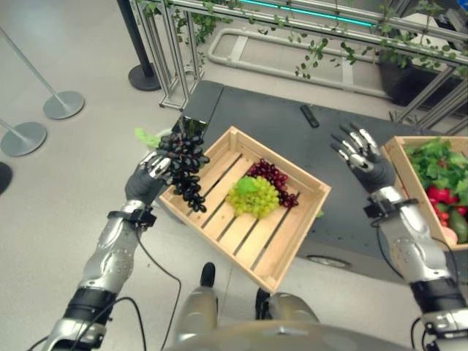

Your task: Pick up the fruits from the basket on one side to the basket on the other side

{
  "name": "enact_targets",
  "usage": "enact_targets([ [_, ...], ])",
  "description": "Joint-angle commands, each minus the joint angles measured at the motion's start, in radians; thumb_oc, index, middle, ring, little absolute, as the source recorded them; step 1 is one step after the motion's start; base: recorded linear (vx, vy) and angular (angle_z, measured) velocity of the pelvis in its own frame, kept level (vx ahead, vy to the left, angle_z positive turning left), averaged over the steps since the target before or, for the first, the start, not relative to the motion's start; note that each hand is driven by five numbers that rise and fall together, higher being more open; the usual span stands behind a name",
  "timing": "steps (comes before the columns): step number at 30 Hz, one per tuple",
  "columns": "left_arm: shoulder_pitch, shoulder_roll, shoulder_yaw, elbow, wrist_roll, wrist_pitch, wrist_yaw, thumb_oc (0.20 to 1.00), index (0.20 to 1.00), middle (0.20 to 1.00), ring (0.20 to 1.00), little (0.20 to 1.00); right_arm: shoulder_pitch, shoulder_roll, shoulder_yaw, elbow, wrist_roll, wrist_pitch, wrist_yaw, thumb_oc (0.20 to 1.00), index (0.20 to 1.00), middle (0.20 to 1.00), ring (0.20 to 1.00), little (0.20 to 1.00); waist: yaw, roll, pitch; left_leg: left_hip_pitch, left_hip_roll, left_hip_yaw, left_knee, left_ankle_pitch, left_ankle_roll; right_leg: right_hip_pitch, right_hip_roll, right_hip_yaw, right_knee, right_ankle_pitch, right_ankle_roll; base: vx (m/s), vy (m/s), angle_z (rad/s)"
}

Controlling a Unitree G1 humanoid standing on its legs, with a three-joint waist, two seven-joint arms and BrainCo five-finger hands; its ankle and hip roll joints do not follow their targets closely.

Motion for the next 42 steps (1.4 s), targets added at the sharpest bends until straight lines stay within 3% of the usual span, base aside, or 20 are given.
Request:
enact_targets([
  [1, -0.04, -0.005, 0.073, -0.09, 0.023, -0.098, -0.017, 0.2, 0.2, 0.2, 0.2, 0.2, -0.056, -0.009, -0.014, -0.03, -0.006, -0.065, 0.018, 1.0, 1.0, 1.0, 1.0, 1.0, -0.018, -0.002, -0.046, 0.013, 0.027, 0.013, 0.088, -0.113, 0.001, -0.022, -0.05, 0.038, -0.031, 0.089, 0.093, 0.0, 0.0, 0.0],
  [30, -0.041, -0.019, 0.098, -0.125, 0.026, -0.108, -0.011, 0.2, 0.2, 0.2, 0.2, 0.2, -0.074, 0.007, -0.007, -0.02, -0.02, -0.061, 0.013, 1.0, 1.0, 1.0, 1.0, 1.0, -0.016, 0.001, -0.053, 0.017, 0.025, 0.017, 0.097, -0.123, 0.006, -0.022, -0.052, 0.045, -0.019, 0.087, 0.093, 0.0, 0.0, 0.0],
  [42, -0.01, 0.008, 0.126, -0.137, 0.019, -0.108, -0.025, 0.2, 0.2, 0.2, 0.2, 0.2, -0.057, -0.028, 0.001, -0.026, -0.012, -0.038, 0.037, 1.0, 1.0, 1.0, 1.0, 1.0, -0.017, 0.003, -0.049, 0.023, 0.045, -0.007, 0.103, -0.116, -0.01, -0.024, -0.031, 0.038, 0.037, 0.046, 0.073, -0.01, -0.035, 0.04],
])
